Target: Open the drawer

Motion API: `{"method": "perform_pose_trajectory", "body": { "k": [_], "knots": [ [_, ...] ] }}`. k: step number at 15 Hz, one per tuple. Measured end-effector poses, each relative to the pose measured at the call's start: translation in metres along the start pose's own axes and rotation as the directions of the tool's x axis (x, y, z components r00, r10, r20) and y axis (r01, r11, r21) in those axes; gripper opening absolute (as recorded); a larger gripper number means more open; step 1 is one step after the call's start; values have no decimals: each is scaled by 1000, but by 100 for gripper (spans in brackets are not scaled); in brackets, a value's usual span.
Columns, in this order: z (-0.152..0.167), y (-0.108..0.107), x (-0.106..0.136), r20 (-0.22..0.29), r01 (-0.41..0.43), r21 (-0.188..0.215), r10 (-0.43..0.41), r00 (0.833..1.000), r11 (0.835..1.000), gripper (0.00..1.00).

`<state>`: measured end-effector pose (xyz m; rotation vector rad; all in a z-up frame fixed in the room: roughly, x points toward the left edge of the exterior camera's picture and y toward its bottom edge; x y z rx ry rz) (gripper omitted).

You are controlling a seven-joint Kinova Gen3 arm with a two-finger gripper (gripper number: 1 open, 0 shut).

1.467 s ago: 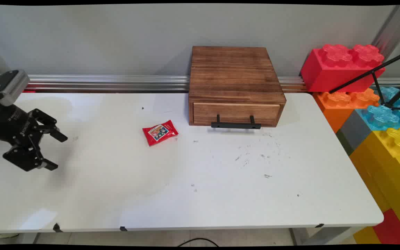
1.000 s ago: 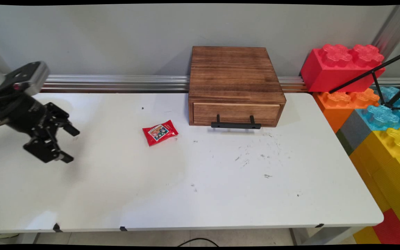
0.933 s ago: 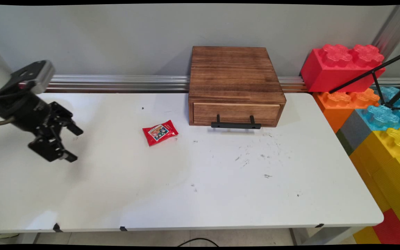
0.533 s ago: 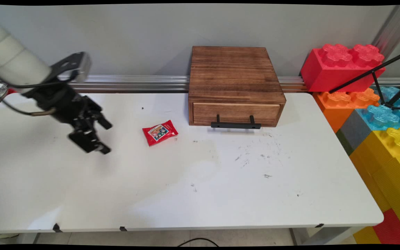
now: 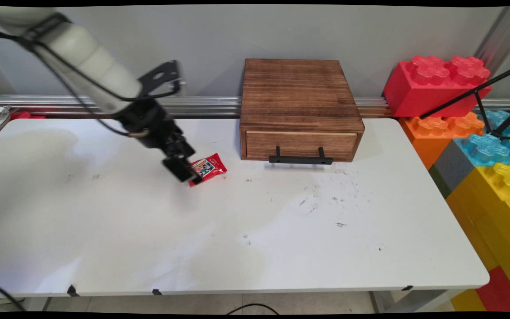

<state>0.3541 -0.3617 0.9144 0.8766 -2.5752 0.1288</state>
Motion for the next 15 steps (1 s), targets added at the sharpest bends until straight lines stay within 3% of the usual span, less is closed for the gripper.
{"method": "perform_pose_trajectory", "body": {
  "k": [5,9,15],
  "knots": [
    [40,-6,60,-42,-4,29,5,999,1000,100],
    [59,-12,91,-69,-41,50,44,997,998,100],
    [93,-15,142,-102,-160,83,168,981,984,100]
  ]
}}
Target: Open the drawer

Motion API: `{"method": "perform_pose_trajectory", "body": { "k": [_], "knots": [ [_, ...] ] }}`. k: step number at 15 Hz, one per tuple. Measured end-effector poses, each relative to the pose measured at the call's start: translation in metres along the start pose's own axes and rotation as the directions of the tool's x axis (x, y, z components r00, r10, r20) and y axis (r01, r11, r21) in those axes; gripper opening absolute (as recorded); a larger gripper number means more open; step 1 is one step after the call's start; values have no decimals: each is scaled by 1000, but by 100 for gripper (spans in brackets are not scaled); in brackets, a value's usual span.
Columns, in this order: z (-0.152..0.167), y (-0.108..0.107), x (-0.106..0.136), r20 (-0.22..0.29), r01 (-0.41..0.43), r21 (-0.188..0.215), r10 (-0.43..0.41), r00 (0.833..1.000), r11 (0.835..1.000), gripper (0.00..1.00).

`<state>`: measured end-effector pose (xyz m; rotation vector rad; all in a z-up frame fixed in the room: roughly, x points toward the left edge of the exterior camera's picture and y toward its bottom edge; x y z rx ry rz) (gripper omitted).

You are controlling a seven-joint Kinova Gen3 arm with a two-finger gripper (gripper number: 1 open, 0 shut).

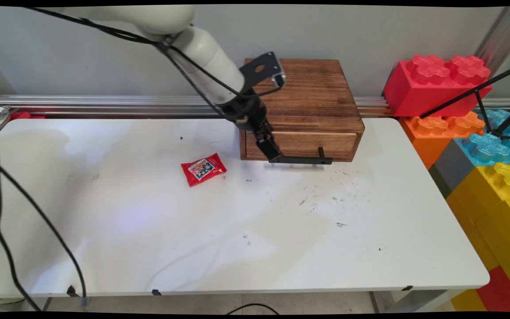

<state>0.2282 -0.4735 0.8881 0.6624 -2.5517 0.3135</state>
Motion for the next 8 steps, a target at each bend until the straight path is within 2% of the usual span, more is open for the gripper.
{"method": "perform_pose_trajectory", "body": {
  "k": [8],
  "knots": [
    [49,2,28,-2,-135,-11,135,991,991,100]
  ]
}}
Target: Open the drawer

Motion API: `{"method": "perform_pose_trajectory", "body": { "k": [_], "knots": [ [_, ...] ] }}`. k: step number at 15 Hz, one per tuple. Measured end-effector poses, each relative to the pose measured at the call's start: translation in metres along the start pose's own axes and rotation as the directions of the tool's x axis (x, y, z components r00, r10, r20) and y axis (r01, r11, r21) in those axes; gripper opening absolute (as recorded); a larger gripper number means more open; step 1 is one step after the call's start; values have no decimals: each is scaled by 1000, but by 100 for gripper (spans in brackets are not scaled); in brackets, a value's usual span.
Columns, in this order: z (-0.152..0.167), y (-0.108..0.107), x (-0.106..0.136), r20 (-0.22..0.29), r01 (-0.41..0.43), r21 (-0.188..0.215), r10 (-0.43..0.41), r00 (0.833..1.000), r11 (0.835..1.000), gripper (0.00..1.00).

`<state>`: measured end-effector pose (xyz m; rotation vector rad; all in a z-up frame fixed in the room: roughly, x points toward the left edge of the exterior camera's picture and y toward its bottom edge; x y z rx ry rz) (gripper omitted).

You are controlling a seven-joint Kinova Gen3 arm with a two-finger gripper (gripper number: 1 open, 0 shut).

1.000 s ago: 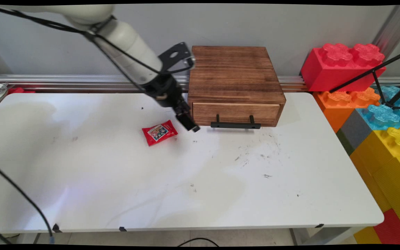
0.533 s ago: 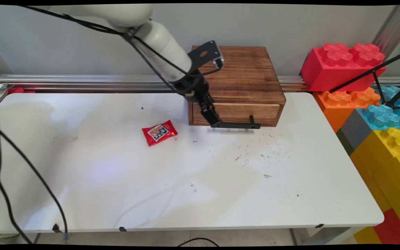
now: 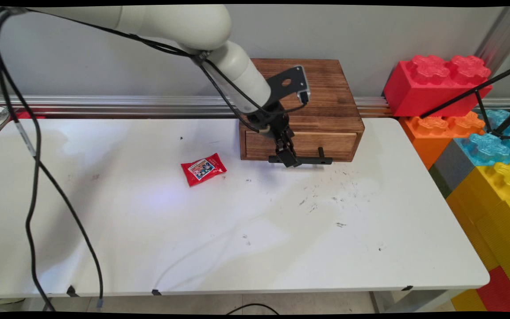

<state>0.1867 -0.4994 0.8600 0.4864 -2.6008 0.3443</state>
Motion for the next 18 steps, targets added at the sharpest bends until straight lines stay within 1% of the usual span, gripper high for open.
{"method": "perform_pose_trajectory", "body": {
  "k": [8,14,18],
  "knots": [
    [37,2,5,19,-84,-6,84,996,996,100],
    [59,4,4,34,-117,-5,117,993,993,100],
    [71,4,3,44,-122,-5,122,992,993,100]
  ]
}}
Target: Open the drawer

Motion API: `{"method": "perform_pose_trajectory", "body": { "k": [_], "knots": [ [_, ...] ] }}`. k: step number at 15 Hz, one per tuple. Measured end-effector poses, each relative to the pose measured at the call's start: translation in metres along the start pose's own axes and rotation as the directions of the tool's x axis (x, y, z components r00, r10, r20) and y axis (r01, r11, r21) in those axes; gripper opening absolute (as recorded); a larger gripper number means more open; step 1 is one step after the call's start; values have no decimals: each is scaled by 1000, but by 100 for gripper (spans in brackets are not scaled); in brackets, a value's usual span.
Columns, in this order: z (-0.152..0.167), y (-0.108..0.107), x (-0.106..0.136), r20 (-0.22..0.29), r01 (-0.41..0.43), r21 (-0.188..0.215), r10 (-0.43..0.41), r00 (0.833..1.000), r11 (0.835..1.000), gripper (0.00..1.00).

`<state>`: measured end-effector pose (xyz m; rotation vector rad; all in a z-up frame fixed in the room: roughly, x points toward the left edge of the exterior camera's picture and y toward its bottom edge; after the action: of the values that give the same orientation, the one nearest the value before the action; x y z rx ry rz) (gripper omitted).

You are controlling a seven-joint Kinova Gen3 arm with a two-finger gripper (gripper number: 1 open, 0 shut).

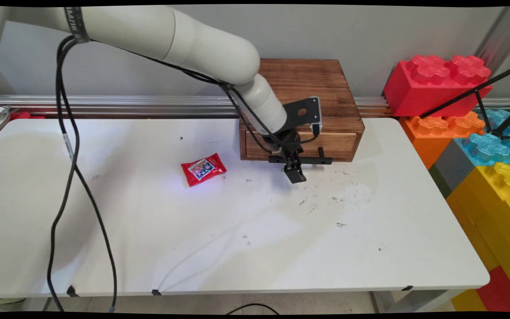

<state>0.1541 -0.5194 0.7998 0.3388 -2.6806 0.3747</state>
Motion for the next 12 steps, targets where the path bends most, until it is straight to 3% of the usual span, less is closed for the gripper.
{"method": "perform_pose_trajectory", "body": {
  "k": [12],
  "knots": [
    [27,6,-1,10,2,-8,-2,1000,1000,100]
  ]
}}
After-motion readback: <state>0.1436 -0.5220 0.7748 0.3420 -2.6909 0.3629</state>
